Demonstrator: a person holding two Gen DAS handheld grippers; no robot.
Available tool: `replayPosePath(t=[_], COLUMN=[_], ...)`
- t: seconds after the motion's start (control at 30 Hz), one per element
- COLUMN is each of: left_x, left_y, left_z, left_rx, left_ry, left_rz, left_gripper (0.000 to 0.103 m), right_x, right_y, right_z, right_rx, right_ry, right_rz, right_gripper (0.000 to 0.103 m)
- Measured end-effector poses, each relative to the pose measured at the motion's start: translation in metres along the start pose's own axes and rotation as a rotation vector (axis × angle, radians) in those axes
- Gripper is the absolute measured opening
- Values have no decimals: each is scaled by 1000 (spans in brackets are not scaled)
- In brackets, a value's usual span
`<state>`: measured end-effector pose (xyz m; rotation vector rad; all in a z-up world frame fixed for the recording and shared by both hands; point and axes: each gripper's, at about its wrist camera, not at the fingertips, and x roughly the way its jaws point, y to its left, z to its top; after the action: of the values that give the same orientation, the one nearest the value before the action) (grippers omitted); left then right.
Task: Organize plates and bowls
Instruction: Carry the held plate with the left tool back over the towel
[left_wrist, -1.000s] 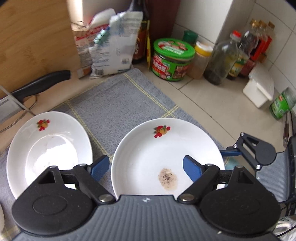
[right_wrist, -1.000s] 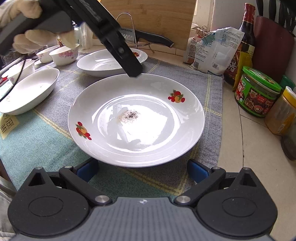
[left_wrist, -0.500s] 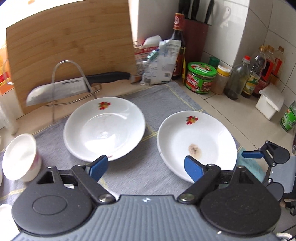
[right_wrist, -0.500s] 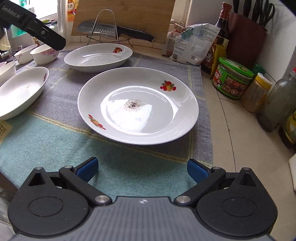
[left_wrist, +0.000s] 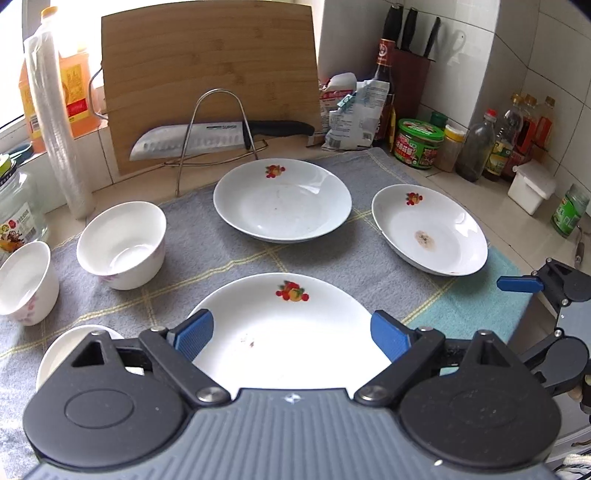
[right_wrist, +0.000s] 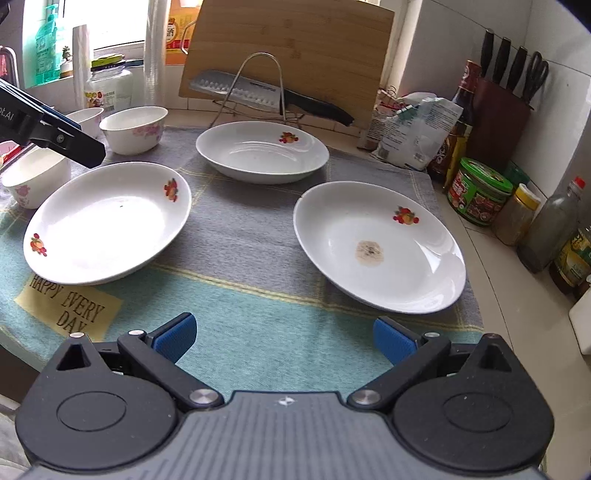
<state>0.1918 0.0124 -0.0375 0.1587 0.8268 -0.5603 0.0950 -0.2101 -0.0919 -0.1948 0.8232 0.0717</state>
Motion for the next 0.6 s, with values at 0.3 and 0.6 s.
replayPosePath(t=[0.3,0.6], left_x=[4,20], left_y=[16,14], left_z=[1,10], left_rx=[-68,-110], left_ry=[14,81], left_rz=[60,145], left_gripper=[92,92], right_x=[21,51], right_y=[16,25], right_z=[18,17], right_rx=[-117,-228], right_ry=[-8,6], right_rz=[150,391], right_gripper=[103,103])
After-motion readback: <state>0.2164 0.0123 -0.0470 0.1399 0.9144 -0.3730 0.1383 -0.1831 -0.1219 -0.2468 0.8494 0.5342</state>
